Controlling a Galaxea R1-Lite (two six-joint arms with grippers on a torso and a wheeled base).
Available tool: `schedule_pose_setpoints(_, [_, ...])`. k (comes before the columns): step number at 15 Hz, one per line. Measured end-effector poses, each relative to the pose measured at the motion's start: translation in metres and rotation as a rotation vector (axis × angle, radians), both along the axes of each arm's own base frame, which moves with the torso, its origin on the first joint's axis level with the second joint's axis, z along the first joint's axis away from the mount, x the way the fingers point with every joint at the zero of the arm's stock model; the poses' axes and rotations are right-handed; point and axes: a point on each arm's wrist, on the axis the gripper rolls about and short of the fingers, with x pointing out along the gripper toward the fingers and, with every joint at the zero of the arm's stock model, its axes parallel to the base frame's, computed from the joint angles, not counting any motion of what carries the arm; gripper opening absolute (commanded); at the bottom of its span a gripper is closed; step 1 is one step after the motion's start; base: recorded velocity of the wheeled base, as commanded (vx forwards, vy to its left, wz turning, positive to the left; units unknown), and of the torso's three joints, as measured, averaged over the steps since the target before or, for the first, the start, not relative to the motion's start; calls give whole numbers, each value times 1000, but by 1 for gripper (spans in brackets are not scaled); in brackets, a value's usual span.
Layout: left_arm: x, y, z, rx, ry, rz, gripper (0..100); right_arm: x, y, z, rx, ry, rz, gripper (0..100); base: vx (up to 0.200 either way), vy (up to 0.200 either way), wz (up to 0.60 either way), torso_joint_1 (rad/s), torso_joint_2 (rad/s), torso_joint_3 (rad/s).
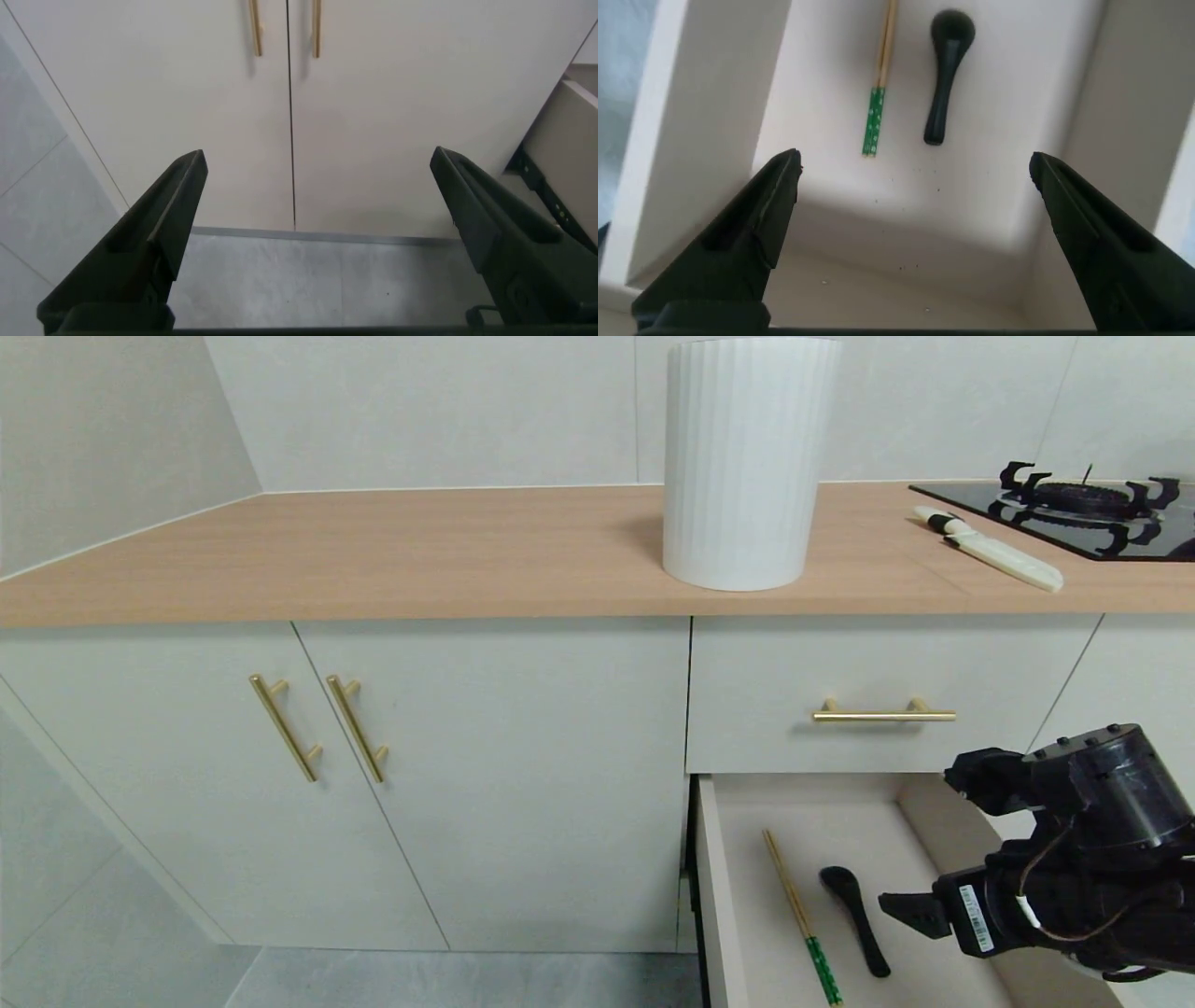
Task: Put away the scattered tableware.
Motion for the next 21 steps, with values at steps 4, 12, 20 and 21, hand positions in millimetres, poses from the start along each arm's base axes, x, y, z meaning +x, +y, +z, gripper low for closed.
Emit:
schedule_pose_setpoints(4, [0, 0, 0, -1, 0, 0, 100, -2, -1, 2, 2, -6, 2, 100, -200, 0, 0, -1, 2, 8])
schedule_pose_setpoints(12, [0, 0, 0, -1, 0, 0, 100, -11, 6, -4, -17, 13, 63, 100, -100, 0, 0, 2, -1, -1])
schedule_pose_setpoints(20, [0, 0, 0, -1, 0, 0, 100, -48, 25, -33, -147, 100, 330, 100, 0, 0, 0, 0, 0, 0])
schedule_pose_setpoints(21, [0, 0, 0, -1, 0, 0, 100, -50, 25, -36, -158, 112, 339, 100, 0, 0, 0, 0, 0, 0])
